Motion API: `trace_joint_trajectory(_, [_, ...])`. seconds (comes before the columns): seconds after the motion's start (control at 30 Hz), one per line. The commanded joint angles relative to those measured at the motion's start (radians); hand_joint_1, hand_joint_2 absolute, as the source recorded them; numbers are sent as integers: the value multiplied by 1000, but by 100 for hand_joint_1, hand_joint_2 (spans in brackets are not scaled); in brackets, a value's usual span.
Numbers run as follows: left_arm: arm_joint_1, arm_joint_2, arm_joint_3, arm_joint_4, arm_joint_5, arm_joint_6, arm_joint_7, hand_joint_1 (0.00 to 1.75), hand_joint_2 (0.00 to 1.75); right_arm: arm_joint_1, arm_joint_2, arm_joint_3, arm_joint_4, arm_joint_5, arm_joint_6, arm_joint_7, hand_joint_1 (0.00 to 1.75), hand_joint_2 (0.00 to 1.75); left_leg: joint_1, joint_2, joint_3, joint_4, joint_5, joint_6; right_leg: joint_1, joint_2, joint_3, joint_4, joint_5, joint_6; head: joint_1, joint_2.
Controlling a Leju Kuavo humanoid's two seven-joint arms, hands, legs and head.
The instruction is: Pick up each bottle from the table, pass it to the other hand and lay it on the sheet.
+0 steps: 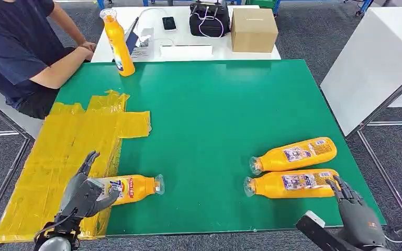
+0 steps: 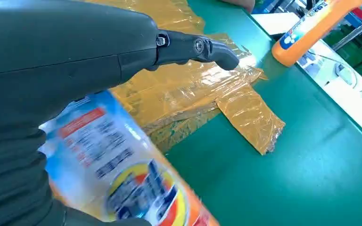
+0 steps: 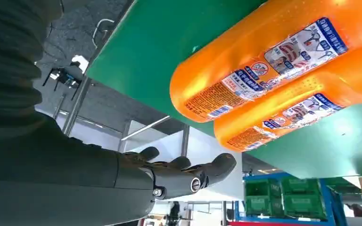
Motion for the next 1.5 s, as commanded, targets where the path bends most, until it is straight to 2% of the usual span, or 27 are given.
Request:
trace_joint_trajectory(0.03, [2, -69, 110, -2, 311, -113, -21, 0, 175, -65, -8, -19, 120, 48, -5, -5, 0, 175, 1, 3, 3, -1, -1, -1, 1, 2, 4, -2, 0, -1, 0, 0])
trace_joint_trajectory(0.37, [-1, -68, 88, -54, 488, -148, -5, 0, 175, -202, -27, 62, 290, 58, -6, -17, 0, 175, 1, 3, 5, -2, 0, -1, 1, 3, 5, -3, 1, -1, 0, 0])
trace_joint_trajectory(0.73, [17, -61, 85, -46, 487, -141, -7, 0, 175, -195, -33, 65, 318, 56, -19, -15, 0, 175, 0, 1, 2, -1, 0, 0, 1, 1, 2, -1, 0, 0, 0, 0])
trace_joint_trajectory(0.9, [12, -59, 82, -47, 488, -141, -14, 0, 175, -197, -36, 70, 310, 56, -19, -17, 0, 175, 1, 1, 5, -1, -1, -1, 1, 1, 6, -2, 0, -1, 0, 0])
trace_joint_trajectory(1.1, [-6, -53, 60, -58, 491, -129, 11, 0, 175, -271, -39, 160, 385, 74, -7, -6, 0, 175, 2, 4, 4, 0, -1, -1, 2, 4, 5, -2, 1, -1, 0, 0])
trace_joint_trajectory(1.27, [-12, -47, 52, -59, 499, -129, 6, 0, 175, -310, -36, 220, 433, 78, -20, -7, 0, 175, 1, 1, 3, -1, 0, -1, 1, 1, 3, -2, 0, 0, 0, 0])
trace_joint_trajectory(1.5, [-4, -46, 40, -53, 499, -127, 22, 0, 175, -359, -40, 262, 467, 99, -31, 6, 0, 175, 1, 2, 4, -1, 0, -1, 1, 2, 4, -2, 0, -1, 0, 0])
